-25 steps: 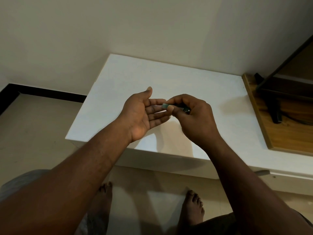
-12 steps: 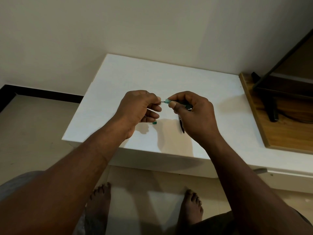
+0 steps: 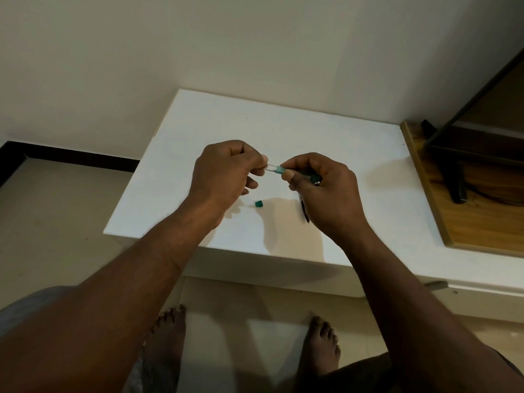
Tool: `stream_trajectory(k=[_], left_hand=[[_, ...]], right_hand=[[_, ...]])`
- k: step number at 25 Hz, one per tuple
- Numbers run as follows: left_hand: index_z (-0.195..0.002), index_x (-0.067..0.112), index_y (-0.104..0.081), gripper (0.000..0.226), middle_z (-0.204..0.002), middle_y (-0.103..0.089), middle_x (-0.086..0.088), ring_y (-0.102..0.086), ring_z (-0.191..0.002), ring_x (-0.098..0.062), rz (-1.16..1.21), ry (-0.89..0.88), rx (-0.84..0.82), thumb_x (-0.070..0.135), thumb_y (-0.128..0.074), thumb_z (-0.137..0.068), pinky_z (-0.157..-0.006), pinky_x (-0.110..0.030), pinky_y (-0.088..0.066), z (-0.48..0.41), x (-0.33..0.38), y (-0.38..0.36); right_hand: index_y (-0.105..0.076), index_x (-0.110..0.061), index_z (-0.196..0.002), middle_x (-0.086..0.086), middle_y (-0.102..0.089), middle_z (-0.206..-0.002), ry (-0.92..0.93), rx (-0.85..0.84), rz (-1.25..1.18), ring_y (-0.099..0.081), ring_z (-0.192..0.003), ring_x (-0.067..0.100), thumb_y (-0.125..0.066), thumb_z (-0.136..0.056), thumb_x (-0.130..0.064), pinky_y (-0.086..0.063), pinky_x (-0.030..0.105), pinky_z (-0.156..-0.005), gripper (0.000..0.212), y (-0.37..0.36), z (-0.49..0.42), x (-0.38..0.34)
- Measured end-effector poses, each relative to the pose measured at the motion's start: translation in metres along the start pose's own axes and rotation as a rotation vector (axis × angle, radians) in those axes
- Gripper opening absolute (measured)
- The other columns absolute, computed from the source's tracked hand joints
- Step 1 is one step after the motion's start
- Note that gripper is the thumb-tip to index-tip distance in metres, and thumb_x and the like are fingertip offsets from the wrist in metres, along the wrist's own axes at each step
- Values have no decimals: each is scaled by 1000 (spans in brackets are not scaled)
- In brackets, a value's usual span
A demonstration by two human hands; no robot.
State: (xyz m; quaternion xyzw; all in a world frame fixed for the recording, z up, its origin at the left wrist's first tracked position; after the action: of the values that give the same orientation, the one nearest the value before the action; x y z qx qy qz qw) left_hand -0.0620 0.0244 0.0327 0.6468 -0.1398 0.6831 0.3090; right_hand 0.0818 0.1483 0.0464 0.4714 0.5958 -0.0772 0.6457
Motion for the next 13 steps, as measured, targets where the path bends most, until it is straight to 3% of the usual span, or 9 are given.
stream_trajectory(k=[3,7,11,13], left_hand=[[-81,23,-77,13,-77,-77,8,-73,-65,-12,-49,-85,40,28,-68,-89,-55,-20,-52,2,7,2],[-83,19,-76,14,-79,-76,7,-72,-68,-14,-60,-176,134,25,-67,-91,-49,-9,-45,4,16,8],[-83,18,-72,15,-78,-77,4,-72,-65,-15,43,-128,209,27,-65,-92,-52,-19,-49,1,14,19],[-86,18,-71,15,-83,-79,3,-75,-69,-19,169,-40,158,26,-61,-94,-57,-27,-55,0,8,17]], right_hand=[[-77,-26,-102,-12,-75,-90,-16,-2,-9,-70,-89,12,-72,-98,-19,-57,24,-79,9,-1,0,2],[-78,-24,-103,-10,-77,-91,-44,-17,-59,-72,-88,10,-72,-98,-18,-54,17,-75,10,-3,0,6],[-76,-23,-103,-6,-80,-92,-134,-33,-187,-74,-86,9,-69,-100,-15,-52,17,-71,12,-5,-1,14],[-75,-22,-103,-5,-82,-95,-219,-42,-319,-76,-86,10,-66,-101,-13,-51,19,-72,13,-9,0,20]])
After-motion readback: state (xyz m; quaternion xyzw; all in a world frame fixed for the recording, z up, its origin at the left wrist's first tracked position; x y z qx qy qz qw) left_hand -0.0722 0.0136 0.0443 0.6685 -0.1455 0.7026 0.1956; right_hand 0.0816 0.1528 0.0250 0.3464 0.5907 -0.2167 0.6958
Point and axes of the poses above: each hand's wrist, its own z-axis away from the middle knuckle, its own y-axis out of the back of the hand, x = y × z, the point moved 7 cm from there along -z, towards the middle knuckle
